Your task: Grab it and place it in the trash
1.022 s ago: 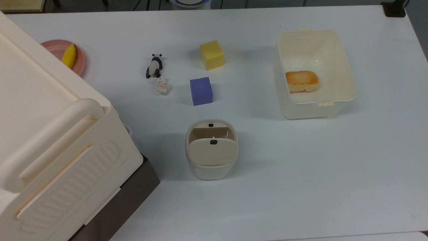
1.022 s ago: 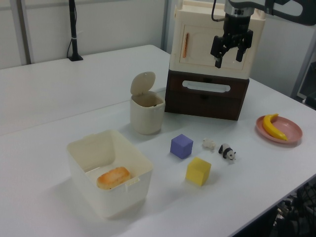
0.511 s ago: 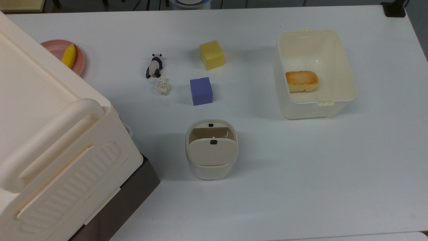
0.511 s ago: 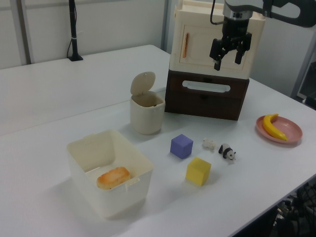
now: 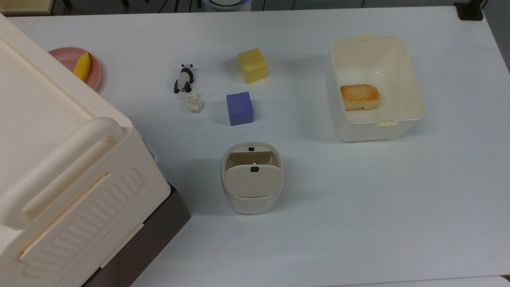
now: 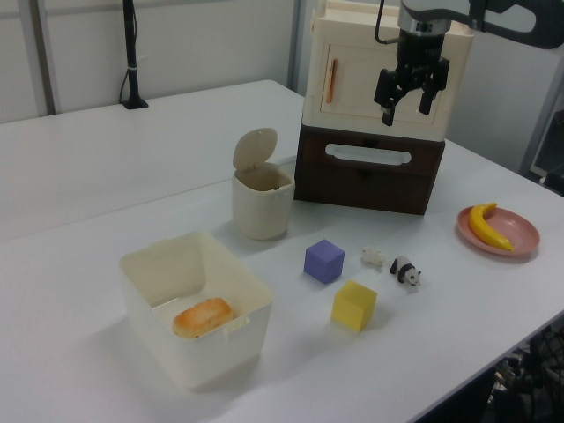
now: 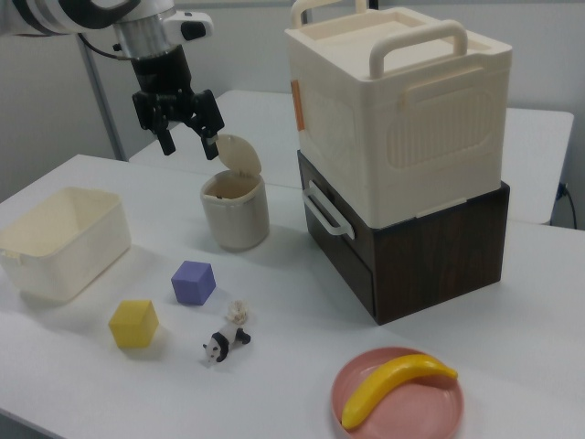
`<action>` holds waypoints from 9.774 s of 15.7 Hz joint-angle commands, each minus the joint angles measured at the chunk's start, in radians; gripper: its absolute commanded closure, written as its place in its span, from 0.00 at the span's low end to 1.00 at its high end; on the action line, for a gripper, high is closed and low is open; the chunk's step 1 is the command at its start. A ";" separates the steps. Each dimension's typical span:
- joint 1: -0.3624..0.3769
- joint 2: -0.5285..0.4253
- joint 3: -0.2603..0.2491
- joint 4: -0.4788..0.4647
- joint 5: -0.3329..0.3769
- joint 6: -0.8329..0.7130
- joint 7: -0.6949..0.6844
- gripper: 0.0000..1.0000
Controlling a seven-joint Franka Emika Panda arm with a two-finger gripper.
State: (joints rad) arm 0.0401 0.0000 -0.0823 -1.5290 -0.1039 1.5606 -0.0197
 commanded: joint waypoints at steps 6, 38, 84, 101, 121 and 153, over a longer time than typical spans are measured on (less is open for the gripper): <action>0.007 -0.023 -0.002 -0.033 -0.013 0.032 -0.019 0.00; 0.011 -0.017 0.003 -0.206 -0.072 0.145 -0.020 0.00; -0.006 0.152 0.036 -0.554 -0.287 0.714 -0.121 0.00; -0.049 0.163 0.073 -0.640 -0.283 0.700 -0.152 0.54; -0.051 0.172 0.122 -0.126 -0.111 0.274 -0.137 1.00; -0.068 0.449 0.300 0.043 -0.143 0.708 -0.321 0.00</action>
State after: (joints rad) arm -0.0183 0.4416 0.2042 -1.5008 -0.2294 2.2481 -0.3255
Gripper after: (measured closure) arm 0.780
